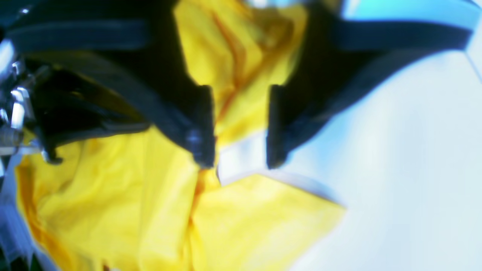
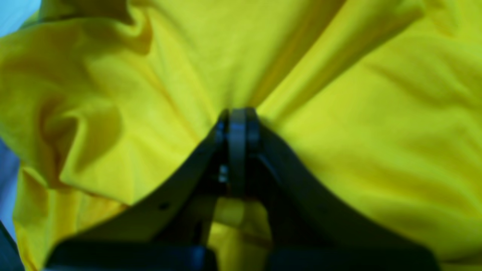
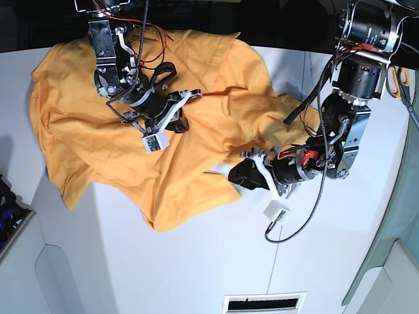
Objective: Layout the t-shirt on the table in an organized manner, then fold the t-shirt properly
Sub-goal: 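Release and regrasp the shirt with the left gripper, pulling it inward, then lift the shirt fabric with the left gripper and shake it out, then hold the shirt with both grippers and pull them apart to spread it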
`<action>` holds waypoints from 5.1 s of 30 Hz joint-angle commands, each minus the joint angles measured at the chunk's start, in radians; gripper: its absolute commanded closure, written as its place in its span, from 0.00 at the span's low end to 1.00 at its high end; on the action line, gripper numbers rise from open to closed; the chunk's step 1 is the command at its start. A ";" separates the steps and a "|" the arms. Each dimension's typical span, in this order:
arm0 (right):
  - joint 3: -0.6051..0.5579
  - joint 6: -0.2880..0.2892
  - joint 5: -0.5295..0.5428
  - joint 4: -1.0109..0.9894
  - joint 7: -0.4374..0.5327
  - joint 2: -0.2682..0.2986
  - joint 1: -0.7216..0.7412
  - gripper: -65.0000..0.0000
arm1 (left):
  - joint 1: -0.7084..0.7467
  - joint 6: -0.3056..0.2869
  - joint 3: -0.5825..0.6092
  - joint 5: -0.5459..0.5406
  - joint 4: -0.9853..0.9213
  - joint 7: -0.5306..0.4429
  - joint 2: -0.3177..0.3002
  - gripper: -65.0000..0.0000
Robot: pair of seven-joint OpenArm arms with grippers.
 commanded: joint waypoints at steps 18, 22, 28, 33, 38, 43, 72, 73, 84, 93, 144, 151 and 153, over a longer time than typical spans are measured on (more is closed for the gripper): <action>0.000 0.014 -0.003 0.003 -0.045 -0.003 -0.005 1.00 | -0.126 0.118 -0.004 0.164 -0.244 -0.159 0.124 0.52; 0.000 0.015 0.005 0.003 -0.061 -0.003 -0.005 1.00 | -0.126 0.118 -0.004 0.215 -0.245 -0.203 0.143 0.90; 0.000 0.014 0.005 0.003 -0.064 -0.003 -0.005 1.00 | -0.151 0.134 -0.004 0.224 -0.244 -0.248 0.143 1.00; 0.000 0.014 0.005 0.003 -0.064 -0.003 -0.005 1.00 | -0.243 0.170 -0.004 0.223 -0.244 -0.248 0.132 1.00; 0.000 0.014 0.008 0.003 -0.063 -0.003 -0.005 1.00 | -0.373 0.170 -0.004 0.224 -0.244 -0.249 0.103 1.00; 0.000 0.014 0.008 0.003 -0.063 -0.003 -0.005 1.00 | -0.468 0.167 0.018 0.222 -0.244 -0.244 0.079 1.00; 0.076 -0.098 -0.023 0.233 -0.114 0.005 0.145 0.92 | -0.122 -0.106 0.140 -0.103 -0.046 0.027 -0.131 0.52; 0.098 -0.127 -0.030 0.230 -0.132 0.010 0.170 0.84 | -0.100 -0.106 0.140 -0.107 -0.023 0.032 -0.140 0.52; 0.240 -0.231 0.023 -0.114 -0.172 0.176 0.400 0.63 | 0.027 -0.106 0.140 -0.106 0.006 0.016 -0.153 0.52; 0.241 -0.246 0.023 -0.251 -0.120 0.198 0.409 0.49 | 0.059 -0.077 0.140 -0.030 -0.005 -0.023 -0.151 0.52; 0.245 -0.267 0.095 -0.219 -0.280 0.309 0.508 0.62 | 0.100 0.110 0.140 0.267 -0.013 -0.015 -0.198 0.74; 0.250 -0.287 0.053 0.192 -0.421 0.284 0.271 1.00 | 0.040 0.099 0.140 0.198 -0.008 -0.007 -0.207 0.69; 0.250 -0.286 0.048 0.263 -0.446 0.284 0.202 1.00 | 0.021 0.057 0.140 0.152 0.010 0.016 -0.207 0.69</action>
